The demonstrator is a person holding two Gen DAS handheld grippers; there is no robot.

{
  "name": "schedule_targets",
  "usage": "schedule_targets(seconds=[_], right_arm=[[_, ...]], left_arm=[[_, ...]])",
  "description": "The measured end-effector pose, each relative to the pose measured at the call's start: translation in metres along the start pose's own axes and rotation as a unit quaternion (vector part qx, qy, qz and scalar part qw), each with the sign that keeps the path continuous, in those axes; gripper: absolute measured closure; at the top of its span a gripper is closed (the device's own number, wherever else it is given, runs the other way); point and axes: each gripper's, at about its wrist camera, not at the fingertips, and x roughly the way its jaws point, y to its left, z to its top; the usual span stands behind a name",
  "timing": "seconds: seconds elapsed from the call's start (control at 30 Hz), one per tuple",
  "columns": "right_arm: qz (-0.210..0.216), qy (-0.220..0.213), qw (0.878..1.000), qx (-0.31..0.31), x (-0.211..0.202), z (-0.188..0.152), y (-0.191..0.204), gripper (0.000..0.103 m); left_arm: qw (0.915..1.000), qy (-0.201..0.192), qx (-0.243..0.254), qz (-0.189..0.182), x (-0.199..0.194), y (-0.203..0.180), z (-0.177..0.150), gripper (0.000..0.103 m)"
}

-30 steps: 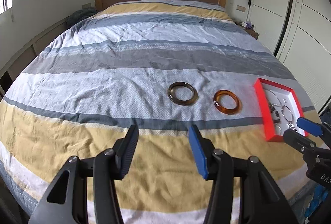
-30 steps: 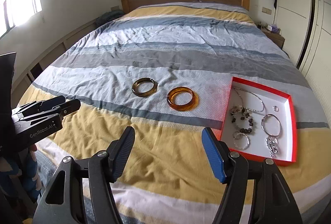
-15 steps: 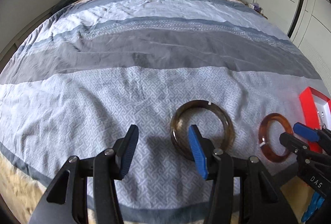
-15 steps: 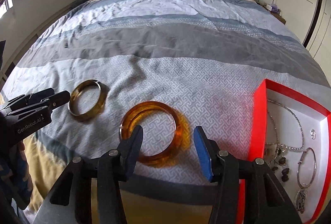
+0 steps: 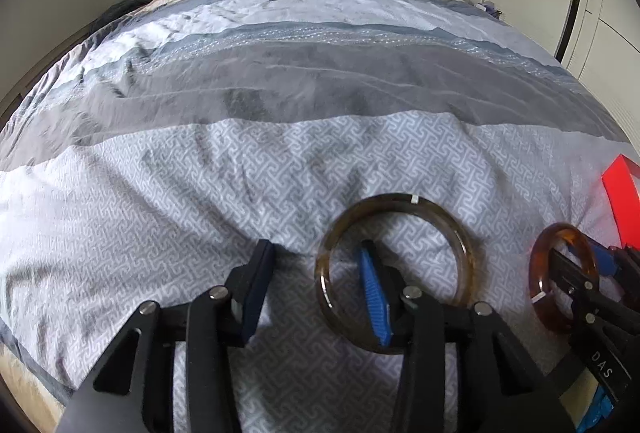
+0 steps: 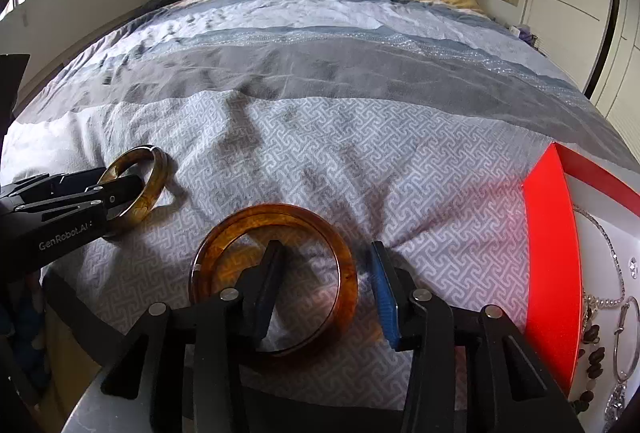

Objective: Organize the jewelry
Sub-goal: 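Grasp dark brown bangle with left tool while right tool grasps amber bangle, then carry dark brown and amber bangles over the red box with both tools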

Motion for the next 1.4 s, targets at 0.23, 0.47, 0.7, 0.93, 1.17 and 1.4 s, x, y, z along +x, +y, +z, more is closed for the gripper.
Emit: schedule_targets(seconds=[0.23, 0.47, 0.7, 0.93, 1.17, 1.4], right_arm=[[0.009, -0.010, 1.000, 0.007, -0.003, 0.002, -0.002, 0.085], [0.029, -0.015, 0.999, 0.019, -0.023, 0.008, -0.004, 0.092], [0.028, -0.036, 0.999, 0.018, -0.078, 0.010, 0.006, 0.092], [0.025, -0.063, 0.998, 0.014, -0.157, 0.006, 0.022, 0.092], [0.013, -0.103, 0.994, 0.015, -0.253, -0.007, 0.028, 0.092], [-0.015, -0.145, 0.989, 0.022, -0.340, -0.032, 0.011, 0.092]], left_arm=[[0.9998, -0.015, 0.006, 0.013, -0.012, -0.008, -0.001, 0.093], [0.9994, -0.026, -0.003, 0.022, -0.046, -0.006, -0.003, 0.095], [0.9986, -0.041, -0.004, 0.031, -0.100, 0.000, -0.012, 0.095], [0.9970, -0.068, -0.003, 0.037, -0.181, 0.013, -0.030, 0.095], [0.9938, -0.107, -0.005, 0.030, -0.266, 0.023, -0.052, 0.095], [0.9905, -0.137, -0.004, 0.007, -0.333, 0.009, -0.072, 0.095]])
